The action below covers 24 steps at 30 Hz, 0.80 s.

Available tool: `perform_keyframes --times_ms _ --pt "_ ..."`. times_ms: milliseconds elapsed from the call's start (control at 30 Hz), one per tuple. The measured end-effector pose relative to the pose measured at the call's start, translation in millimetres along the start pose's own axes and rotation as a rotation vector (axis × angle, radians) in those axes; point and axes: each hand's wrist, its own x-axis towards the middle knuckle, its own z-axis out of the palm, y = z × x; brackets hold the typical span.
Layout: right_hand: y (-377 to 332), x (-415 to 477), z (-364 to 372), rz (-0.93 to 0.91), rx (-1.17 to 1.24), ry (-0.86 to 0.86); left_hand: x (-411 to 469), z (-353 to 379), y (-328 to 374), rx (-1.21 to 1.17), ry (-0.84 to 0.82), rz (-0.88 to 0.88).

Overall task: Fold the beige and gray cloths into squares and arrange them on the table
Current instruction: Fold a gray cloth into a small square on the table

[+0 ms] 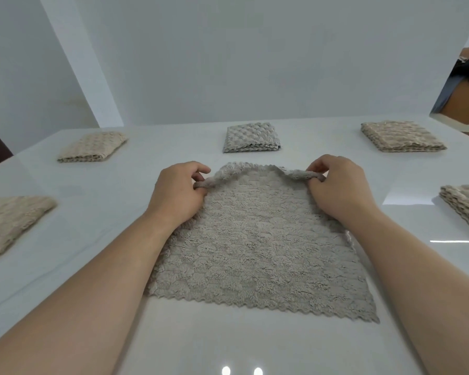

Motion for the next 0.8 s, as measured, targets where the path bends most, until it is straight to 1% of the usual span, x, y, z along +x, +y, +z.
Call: perform_keyframes --times_ms 67,200,300,367,500,567,600,700,800 --pt "-4.0 -2.2 -3.4 0.027 0.013 0.02 0.3 -0.9 1.8 -0.009 0.009 0.001" --pt "-11.6 -6.6 -8.1 0.069 0.0 0.047 0.7 -1.8 2.7 0.081 -0.01 -0.035" --pt "-13.3 -9.3 -9.1 0.065 0.054 0.058 -2.0 -3.5 6.3 0.053 -0.016 -0.076" --pt "-12.7 -10.2 -7.9 0.046 0.094 0.058 -3.4 -4.7 7.8 -0.036 0.002 -0.115" --pt "-8.9 -9.1 -4.3 0.022 0.196 0.065 -6.7 -10.6 16.4 -0.287 0.061 -0.212" --pt "-7.8 -8.9 -2.4 0.01 0.223 0.04 -5.8 -9.9 16.2 -0.427 0.072 -0.255" --pt "-7.4 -8.7 -1.6 0.001 0.23 0.023 -4.7 -8.2 14.1 -0.461 0.079 -0.262" --pt "-4.2 -7.2 2.2 -0.041 0.173 -0.028 -1.0 -2.1 8.2 -0.426 0.09 -0.217" --pt "-1.4 -4.6 5.7 -0.105 0.115 -0.031 0.2 -0.3 7.0 -0.346 0.116 -0.165"
